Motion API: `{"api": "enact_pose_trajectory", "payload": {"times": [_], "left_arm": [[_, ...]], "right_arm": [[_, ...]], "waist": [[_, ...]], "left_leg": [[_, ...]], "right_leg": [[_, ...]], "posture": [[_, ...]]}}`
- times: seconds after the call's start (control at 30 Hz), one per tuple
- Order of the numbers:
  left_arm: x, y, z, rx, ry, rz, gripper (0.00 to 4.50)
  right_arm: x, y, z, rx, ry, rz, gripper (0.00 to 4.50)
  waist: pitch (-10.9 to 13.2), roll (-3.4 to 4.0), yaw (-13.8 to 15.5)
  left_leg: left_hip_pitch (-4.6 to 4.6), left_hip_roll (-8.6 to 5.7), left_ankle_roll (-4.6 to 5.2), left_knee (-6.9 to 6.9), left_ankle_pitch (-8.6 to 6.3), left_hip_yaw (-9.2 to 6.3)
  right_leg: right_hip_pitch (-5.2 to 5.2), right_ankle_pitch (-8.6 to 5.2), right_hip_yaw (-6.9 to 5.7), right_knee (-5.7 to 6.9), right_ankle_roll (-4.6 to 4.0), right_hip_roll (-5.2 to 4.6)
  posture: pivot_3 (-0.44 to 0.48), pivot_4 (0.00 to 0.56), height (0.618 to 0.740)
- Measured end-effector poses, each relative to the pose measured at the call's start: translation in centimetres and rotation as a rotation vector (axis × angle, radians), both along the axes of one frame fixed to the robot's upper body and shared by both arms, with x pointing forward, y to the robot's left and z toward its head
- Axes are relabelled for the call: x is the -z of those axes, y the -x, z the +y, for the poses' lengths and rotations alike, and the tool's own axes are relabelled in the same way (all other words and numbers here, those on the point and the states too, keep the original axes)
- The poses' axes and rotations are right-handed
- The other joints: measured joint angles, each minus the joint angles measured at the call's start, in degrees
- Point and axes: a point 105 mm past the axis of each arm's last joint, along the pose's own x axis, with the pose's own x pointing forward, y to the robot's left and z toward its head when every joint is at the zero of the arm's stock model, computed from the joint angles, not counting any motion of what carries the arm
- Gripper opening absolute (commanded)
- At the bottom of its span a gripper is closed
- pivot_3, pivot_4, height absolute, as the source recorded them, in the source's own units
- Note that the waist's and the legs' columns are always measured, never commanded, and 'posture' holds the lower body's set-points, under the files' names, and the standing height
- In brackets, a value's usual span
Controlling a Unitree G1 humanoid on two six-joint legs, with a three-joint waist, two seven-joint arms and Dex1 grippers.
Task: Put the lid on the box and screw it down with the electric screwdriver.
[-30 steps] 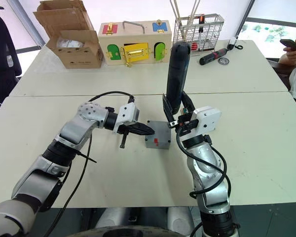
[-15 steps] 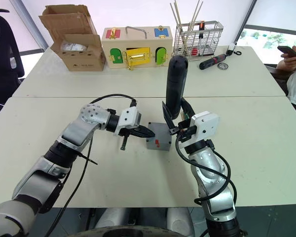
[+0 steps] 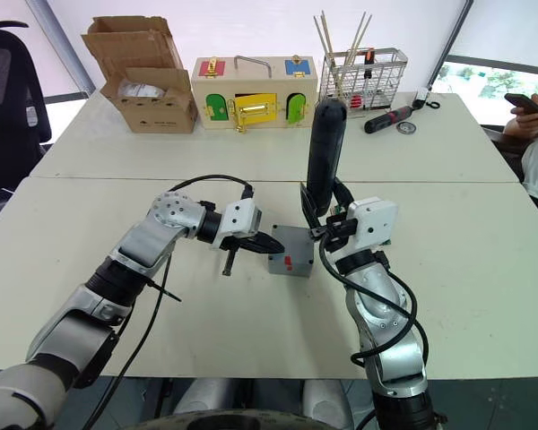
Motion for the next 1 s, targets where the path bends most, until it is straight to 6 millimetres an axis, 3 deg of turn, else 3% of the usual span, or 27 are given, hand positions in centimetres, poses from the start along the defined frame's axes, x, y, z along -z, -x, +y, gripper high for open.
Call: {"api": "enact_pose_trajectory", "payload": {"times": [0.43,0.63,0.73,0.9,1.0], "left_arm": [[0.0,0.0,-0.1,0.002,0.003,-0.001,0.00],[-0.1,-0.2,-0.3,-0.012,0.034,0.010,0.00],[-0.5,-0.7,0.0,-0.047,0.072,0.037,0.00],[-1.4,-1.6,0.9,-0.125,0.143,0.109,0.00],[-1.9,-1.9,1.1,-0.161,0.194,0.157,0.00]], "right_arm": [[-0.2,0.1,-0.2,-0.006,0.024,-0.015,1.86],[-1.9,-0.2,-0.3,-0.065,0.064,-0.016,1.86],[-4.4,-0.5,-0.8,-0.090,0.080,-0.036,1.86],[-12.4,0.3,-1.7,-0.145,0.080,-0.223,1.86],[-15.2,0.9,-1.3,-0.199,0.072,-0.282,1.86]], "waist": [[0.05,0.11,0.73],[0.33,0.53,0.76],[0.65,0.89,0.67],[0.81,0.96,0.46],[0.85,0.98,0.20]], "left_leg": [[-0.08,0.04,-0.05,-0.02,0.03,-0.23],[-0.23,0.02,-0.08,-0.02,0.04,-0.24],[-0.75,0.02,-0.23,-0.01,0.15,-0.23],[-1.71,0.06,-0.91,-0.01,0.56,-0.24],[-2.07,0.15,-1.05,0.00,0.65,-0.26]], "right_leg": [[0.18,0.00,0.08,-0.42,0.00,0.17],[0.09,0.00,0.13,-0.48,-0.01,0.17],[-0.23,0.01,0.18,-0.39,0.00,0.19],[-1.59,0.02,0.21,0.49,0.00,0.24],[-1.98,0.02,0.20,0.50,0.00,0.32]], "posture": [[0.000,0.150,0.740],[0.000,0.150,0.740],[0.000,0.150,0.740],[0.000,0.150,0.740],[0.000,0.150,0.740]]}}
